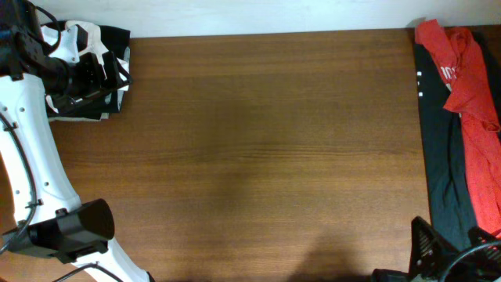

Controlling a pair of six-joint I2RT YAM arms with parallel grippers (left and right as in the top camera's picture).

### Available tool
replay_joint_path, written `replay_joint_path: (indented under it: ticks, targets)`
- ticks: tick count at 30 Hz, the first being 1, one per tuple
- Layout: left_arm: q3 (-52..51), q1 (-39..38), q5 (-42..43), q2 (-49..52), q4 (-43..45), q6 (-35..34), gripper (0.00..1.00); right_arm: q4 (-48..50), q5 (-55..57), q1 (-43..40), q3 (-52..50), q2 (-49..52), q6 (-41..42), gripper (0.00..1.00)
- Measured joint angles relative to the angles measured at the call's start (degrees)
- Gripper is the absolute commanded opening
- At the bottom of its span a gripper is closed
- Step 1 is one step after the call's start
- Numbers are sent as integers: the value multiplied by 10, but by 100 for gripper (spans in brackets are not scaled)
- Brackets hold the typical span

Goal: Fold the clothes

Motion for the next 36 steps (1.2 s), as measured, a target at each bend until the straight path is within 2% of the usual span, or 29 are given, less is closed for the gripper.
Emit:
replay_joint_path:
  ticks: [1, 2, 3, 6, 9, 14, 15, 18, 20, 22, 25, 36]
  targets:
    - [0, 0, -2, 0, 0, 0, 99, 39, 0, 1, -50, -31, -1, 99]
    - [0, 0, -3, -1, 1, 0, 99, 92, 3, 1, -172, -90, -1, 99]
    - [0, 0, -3, -2, 1, 0, 99, 153, 2, 1, -251, -124, -1, 99]
    - [-1, 0, -6, -2, 1, 0, 99, 393, -23, 22, -568, -256, -1, 99]
    - [-1, 0, -6, -2, 1, 0, 99, 581, -28, 45, -775, -341, -1, 99]
    - [-1, 0, -6, -3, 0, 0, 99, 906, -31, 46, -977, -373, 0, 99]
    - [-1, 0, -6, -3, 0, 0, 99, 939, -30, 46, -1000, -374, 0, 99]
    - [-1, 0, -6, -3, 0, 0, 99, 946, -9, 46, -1008, -374, 0, 99]
    - [-1, 0, -6, -3, 0, 0, 99, 903, 23, 46, -1008, -375, -18, 99]
    - [-1, 0, -6, -3, 1, 0, 99, 873, 39, 46, -1007, -375, -89, 99]
    - [-1, 0, -6, -3, 0, 0, 99, 873, 40, 46, -1007, -375, -125, 99]
    - [-1, 0, -6, -3, 0, 0, 99, 873, 40, 46, -1007, -375, -137, 99]
